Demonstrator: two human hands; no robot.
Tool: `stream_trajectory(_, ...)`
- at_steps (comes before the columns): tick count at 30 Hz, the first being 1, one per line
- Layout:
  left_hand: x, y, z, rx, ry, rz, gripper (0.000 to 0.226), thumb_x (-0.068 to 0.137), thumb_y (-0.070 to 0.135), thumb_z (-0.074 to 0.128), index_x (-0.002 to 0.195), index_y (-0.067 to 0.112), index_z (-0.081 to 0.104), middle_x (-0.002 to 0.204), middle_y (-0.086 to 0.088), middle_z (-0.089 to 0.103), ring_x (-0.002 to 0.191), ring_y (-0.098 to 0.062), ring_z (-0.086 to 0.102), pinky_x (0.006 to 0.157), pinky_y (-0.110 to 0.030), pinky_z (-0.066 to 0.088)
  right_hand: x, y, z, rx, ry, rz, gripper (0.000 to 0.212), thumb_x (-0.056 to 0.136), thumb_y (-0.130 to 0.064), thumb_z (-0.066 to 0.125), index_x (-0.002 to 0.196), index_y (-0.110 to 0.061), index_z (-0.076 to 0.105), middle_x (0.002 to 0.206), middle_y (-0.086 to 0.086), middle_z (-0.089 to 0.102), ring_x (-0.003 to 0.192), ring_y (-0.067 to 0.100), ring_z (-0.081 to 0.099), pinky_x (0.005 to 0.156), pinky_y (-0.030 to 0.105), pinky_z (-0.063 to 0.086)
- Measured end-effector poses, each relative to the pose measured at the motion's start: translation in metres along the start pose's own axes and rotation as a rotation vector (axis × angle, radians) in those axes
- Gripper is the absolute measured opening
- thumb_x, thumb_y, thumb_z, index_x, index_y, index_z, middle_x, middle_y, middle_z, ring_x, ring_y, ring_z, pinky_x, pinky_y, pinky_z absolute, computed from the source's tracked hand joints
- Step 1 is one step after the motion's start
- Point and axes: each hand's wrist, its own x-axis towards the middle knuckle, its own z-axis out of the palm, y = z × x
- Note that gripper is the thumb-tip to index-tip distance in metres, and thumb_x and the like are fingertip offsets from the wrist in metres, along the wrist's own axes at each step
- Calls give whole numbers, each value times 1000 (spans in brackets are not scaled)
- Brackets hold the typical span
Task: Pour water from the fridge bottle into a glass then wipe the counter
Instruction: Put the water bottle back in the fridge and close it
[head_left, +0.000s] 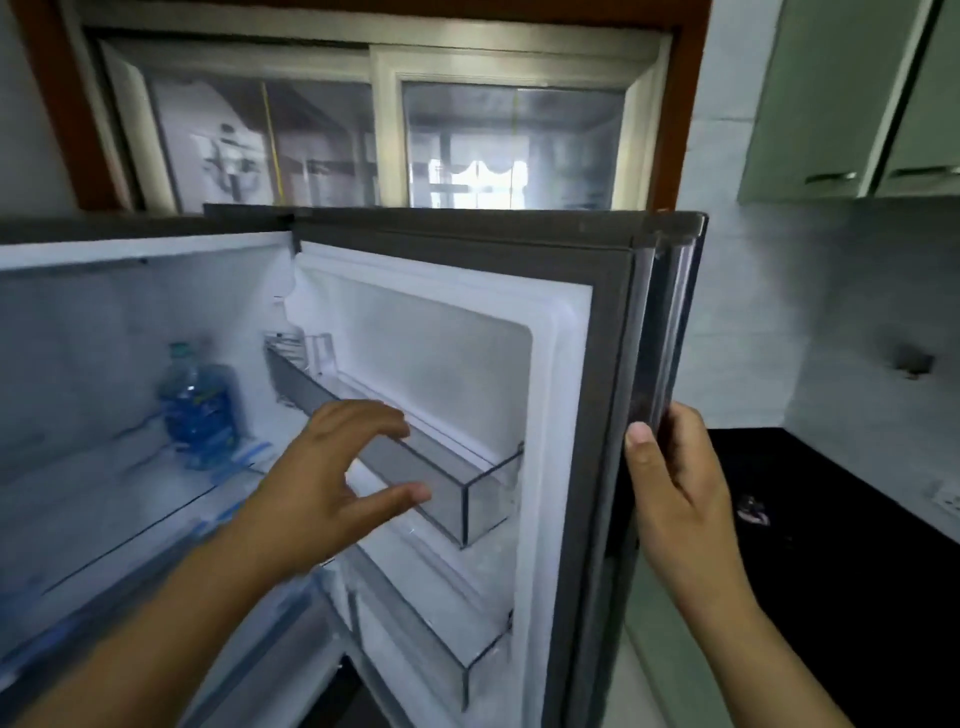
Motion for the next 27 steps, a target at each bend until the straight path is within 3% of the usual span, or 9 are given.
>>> stream_trajectory(3, -35, 20, -26, 40, 34, -117, 50, 82, 65, 70, 124, 41, 58, 131, 21, 57, 122, 14, 48, 95, -3, 40, -20, -17, 14, 52, -26, -38, 24, 88, -64, 50, 100, -42, 50, 92, -23, 62, 84, 0, 63, 64, 8, 47)
stream_trajectory(6, -69, 42, -55, -12, 142, -226, 36, 84, 60, 62, 119, 57, 54, 125, 23, 61, 115, 0, 61, 99, -28, 53, -44, -34, 37, 70, -75, -95, 29, 88, -63, 52, 102, -38, 46, 90, -18, 60, 84, 4, 63, 64, 15, 52)
stream_trajectory(9, -95, 62, -89, -92, 265, -296, 37, 82, 57, 65, 117, 49, 58, 122, 14, 65, 115, -12, 65, 98, -43, 55, -70, -54, 69, 61, -174, -143, 38, 86, -63, 54, 112, -39, 42, 102, -11, 58, 93, 5, 60, 72, 29, 57)
stream_trajectory(12, -109, 77, -114, 4, 285, -292, 57, 82, 63, 66, 132, 40, 50, 130, 23, 58, 124, -6, 59, 100, -32, 52, -91, -78, 104, 62, -265, -267, 63, 86, -55, 58, 139, -31, 33, 133, -6, 44, 123, 3, 48, 98, 22, 47)
stream_trajectory(14, -115, 80, -127, 57, 303, -303, 66, 81, 63, 66, 140, 48, 39, 136, 33, 49, 128, 4, 52, 99, -18, 48, -99, -97, 131, 54, -321, -351, 81, 86, -53, 58, 153, -30, 19, 155, 0, 28, 143, 6, 28, 112, 20, 30)
stream_trajectory(16, -120, 76, -136, 100, 333, -317, 76, 82, 62, 68, 145, 53, 28, 138, 42, 40, 128, 14, 44, 95, -8, 43, -104, -115, 158, 50, -377, -409, 94, 84, -52, 58, 158, -33, 4, 165, 2, 9, 151, 12, 14, 116, 29, 24)
stream_trajectory(20, -135, 50, -159, 163, 409, -406, 102, 75, 69, 71, 155, 42, 13, 139, 48, 23, 127, 28, 28, 104, -8, 29, -117, -150, 219, 43, -477, -448, 102, 82, -54, 53, 155, -36, -15, 166, -2, -13, 154, 22, 2, 118, 47, 24)
stream_trajectory(24, -150, 18, -192, 283, 436, -427, 103, 76, 69, 65, 156, 42, 7, 155, 27, 23, 135, 14, 22, 106, -15, 23, -133, -176, 277, -23, -462, -444, 111, 79, -55, 59, 154, -33, -19, 165, 6, -11, 153, 29, 0, 118, 57, 24)
stream_trajectory(27, -159, -10, -212, 372, 435, -461, 98, 79, 66, 60, 157, 39, 8, 160, 15, 24, 142, -3, 27, 112, -30, 28, -141, -188, 313, -88, -444, -446, 117, 79, -47, 68, 155, -27, -18, 165, 13, -7, 153, 32, 0, 119, 57, 20)
